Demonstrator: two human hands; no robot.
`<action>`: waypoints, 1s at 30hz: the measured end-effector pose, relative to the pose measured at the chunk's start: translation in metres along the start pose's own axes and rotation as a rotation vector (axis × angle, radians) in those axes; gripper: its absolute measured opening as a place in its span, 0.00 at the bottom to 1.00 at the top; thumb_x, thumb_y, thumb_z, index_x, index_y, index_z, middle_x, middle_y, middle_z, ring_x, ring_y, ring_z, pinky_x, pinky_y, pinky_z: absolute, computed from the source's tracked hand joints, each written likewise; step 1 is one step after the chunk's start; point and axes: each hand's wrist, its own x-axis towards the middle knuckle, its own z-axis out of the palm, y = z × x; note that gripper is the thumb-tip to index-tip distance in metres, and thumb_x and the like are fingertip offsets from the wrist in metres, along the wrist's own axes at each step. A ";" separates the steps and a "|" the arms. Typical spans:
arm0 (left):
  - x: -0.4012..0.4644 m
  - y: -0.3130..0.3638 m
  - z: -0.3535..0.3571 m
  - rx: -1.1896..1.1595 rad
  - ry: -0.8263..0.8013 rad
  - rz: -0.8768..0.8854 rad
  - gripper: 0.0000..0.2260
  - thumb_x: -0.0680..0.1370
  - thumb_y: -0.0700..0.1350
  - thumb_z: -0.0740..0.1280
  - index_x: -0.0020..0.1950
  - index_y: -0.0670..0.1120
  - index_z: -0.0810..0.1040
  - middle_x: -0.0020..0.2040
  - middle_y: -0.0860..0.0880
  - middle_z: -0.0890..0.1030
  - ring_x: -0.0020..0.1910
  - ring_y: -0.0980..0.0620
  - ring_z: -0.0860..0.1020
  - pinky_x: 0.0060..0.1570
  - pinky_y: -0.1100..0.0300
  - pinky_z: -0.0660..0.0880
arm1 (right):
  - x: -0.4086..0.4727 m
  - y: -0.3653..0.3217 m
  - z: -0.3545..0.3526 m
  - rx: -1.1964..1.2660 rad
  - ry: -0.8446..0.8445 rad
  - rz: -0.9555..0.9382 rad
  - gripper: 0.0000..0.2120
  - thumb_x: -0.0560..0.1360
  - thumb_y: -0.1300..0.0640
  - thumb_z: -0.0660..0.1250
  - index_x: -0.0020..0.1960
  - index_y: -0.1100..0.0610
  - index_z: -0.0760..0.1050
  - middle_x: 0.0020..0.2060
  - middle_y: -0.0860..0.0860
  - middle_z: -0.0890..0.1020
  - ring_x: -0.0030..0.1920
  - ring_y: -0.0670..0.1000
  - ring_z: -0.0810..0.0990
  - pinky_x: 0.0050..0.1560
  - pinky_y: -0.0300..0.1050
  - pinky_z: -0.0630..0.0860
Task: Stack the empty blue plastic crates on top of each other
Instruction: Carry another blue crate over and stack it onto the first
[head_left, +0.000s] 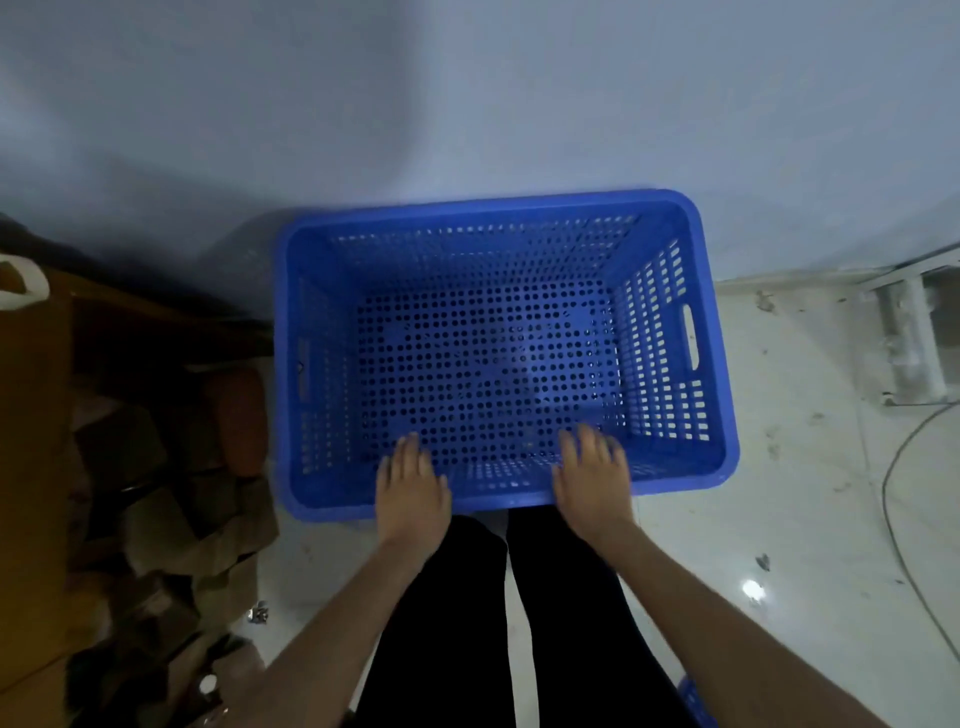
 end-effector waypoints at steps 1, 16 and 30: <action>0.001 0.021 0.006 0.018 -0.034 0.052 0.25 0.82 0.52 0.48 0.77 0.41 0.58 0.80 0.44 0.55 0.78 0.46 0.54 0.76 0.50 0.53 | 0.002 -0.024 0.004 0.018 -0.009 -0.060 0.18 0.72 0.51 0.67 0.59 0.57 0.76 0.54 0.58 0.81 0.53 0.59 0.81 0.57 0.55 0.75; 0.029 -0.050 0.018 0.148 -0.036 0.305 0.24 0.77 0.52 0.41 0.53 0.44 0.74 0.48 0.48 0.78 0.43 0.48 0.77 0.38 0.58 0.69 | 0.012 0.022 0.023 0.033 -0.043 -0.221 0.17 0.76 0.48 0.53 0.44 0.55 0.78 0.37 0.51 0.80 0.35 0.54 0.79 0.26 0.41 0.65; 0.045 -0.164 0.014 0.239 0.062 0.566 0.12 0.78 0.50 0.55 0.40 0.51 0.74 0.34 0.53 0.76 0.28 0.54 0.73 0.25 0.62 0.67 | 0.024 0.152 0.019 0.002 -0.052 -0.286 0.19 0.74 0.45 0.51 0.39 0.52 0.77 0.35 0.48 0.79 0.34 0.49 0.78 0.29 0.46 0.77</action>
